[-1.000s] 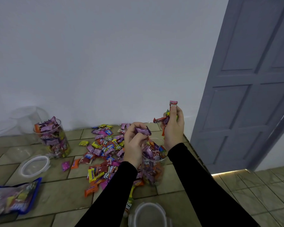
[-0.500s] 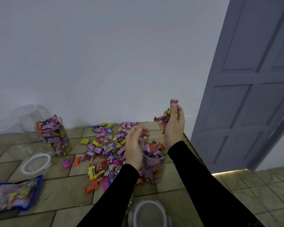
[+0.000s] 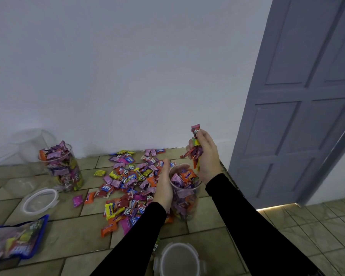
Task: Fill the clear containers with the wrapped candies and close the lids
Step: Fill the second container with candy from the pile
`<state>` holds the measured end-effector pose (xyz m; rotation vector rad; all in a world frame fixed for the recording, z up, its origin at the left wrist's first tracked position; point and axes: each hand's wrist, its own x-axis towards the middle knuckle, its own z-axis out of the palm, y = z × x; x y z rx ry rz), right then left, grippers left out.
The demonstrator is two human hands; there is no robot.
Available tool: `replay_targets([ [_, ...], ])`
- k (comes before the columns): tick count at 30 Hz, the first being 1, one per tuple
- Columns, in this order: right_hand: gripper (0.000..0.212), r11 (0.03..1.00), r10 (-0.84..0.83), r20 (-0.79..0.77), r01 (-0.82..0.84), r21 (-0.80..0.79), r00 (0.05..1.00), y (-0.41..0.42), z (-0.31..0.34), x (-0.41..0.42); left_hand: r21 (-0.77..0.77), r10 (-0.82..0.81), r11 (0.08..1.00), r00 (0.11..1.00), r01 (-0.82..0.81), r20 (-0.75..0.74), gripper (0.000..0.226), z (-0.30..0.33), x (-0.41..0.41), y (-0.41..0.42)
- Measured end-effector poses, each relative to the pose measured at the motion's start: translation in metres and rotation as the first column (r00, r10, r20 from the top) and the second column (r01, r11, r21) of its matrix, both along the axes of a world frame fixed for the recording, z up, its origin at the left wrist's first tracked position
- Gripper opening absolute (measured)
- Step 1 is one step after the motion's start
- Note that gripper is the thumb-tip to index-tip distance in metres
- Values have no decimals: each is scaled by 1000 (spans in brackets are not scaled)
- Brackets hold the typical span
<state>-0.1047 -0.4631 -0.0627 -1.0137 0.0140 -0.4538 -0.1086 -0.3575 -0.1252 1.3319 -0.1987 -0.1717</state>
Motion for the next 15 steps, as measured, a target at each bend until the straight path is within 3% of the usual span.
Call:
replay_targets([
  [4,13,999,45,23,-45,-17,999,-3,-5,1,-35,-32,999,999,31,-19,69,-3,-2,-2],
  [8,19,994,81,31,-78,-71,996,-5,-5,-2,-139,-41,990,985,18,-165,67,2,-3,-2],
  [15,20,990,111,41,-107,-90,993,-7,-6,-3,-171,-22,985,986,-7,-164,62,2,-4,-5],
])
